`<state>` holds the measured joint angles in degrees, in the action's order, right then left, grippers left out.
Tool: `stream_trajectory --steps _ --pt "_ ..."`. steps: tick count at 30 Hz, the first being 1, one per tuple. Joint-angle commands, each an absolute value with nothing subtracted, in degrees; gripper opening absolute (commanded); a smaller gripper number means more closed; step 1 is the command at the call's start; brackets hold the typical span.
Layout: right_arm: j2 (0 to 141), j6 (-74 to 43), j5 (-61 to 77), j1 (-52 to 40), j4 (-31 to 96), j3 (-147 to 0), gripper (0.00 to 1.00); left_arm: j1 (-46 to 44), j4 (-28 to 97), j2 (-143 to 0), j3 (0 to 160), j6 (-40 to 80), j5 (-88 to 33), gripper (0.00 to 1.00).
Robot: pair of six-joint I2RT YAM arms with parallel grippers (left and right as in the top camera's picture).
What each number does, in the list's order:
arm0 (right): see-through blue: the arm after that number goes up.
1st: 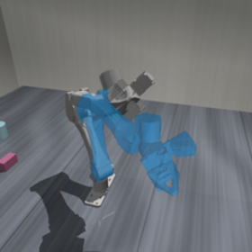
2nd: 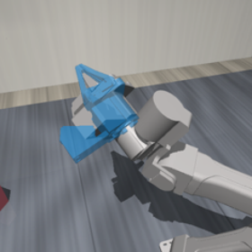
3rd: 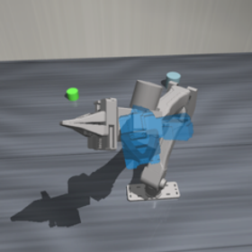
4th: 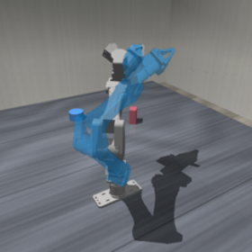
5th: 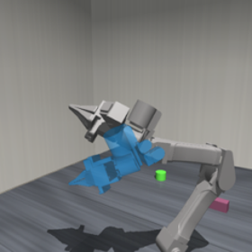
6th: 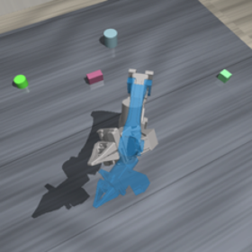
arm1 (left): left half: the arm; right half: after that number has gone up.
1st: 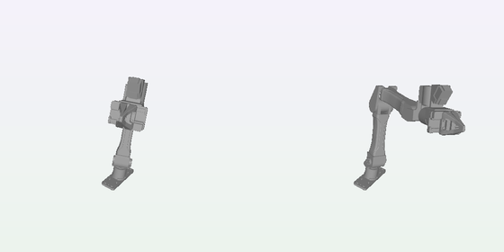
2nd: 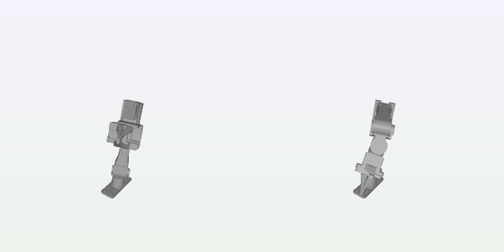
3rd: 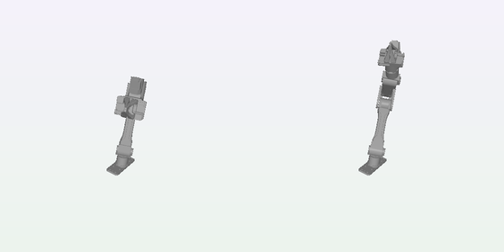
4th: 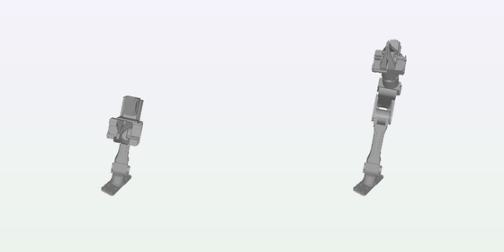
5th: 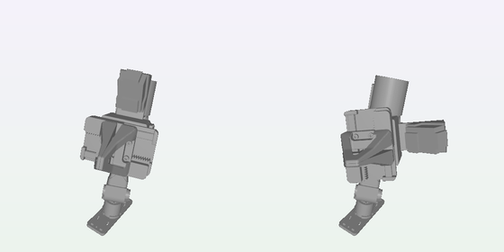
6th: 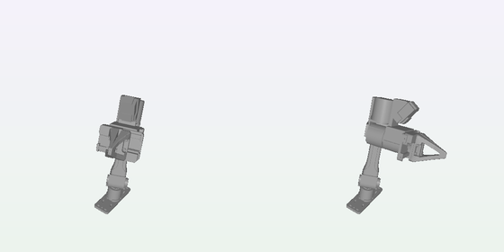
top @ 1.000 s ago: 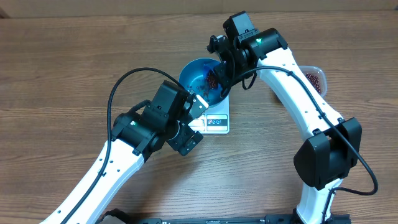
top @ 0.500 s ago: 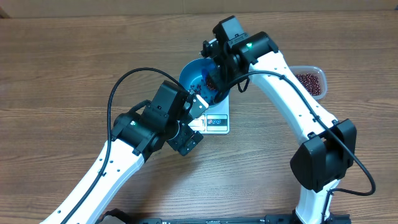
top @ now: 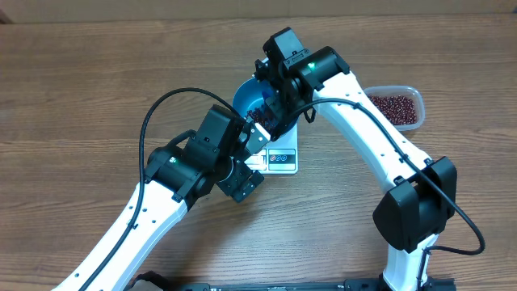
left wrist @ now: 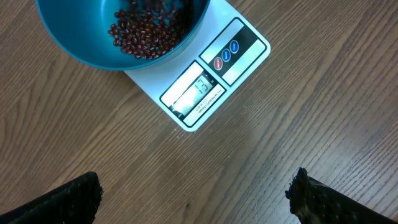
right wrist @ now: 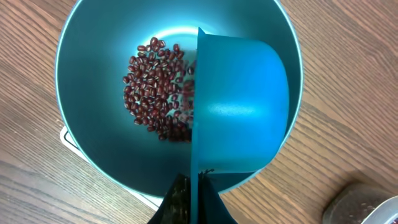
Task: Scoop item into bowl and weigh 150g on scale
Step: 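Hold the emptied scoop over the bowl while beans settle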
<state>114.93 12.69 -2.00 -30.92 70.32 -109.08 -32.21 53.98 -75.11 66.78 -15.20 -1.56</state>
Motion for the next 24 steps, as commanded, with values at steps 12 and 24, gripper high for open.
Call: stream_trajectory --steps 12,24 --pt "114.8 13.5 -4.5 -32.1 69.9 -110.8 0.04 -32.0 53.7 -74.9 66.3 -16.1 -2.6 1.00" --pt "113.9 13.5 -7.1 -32.1 69.3 -110.8 0.04 -32.0 53.7 -74.9 66.3 -16.1 -2.6 0.99"
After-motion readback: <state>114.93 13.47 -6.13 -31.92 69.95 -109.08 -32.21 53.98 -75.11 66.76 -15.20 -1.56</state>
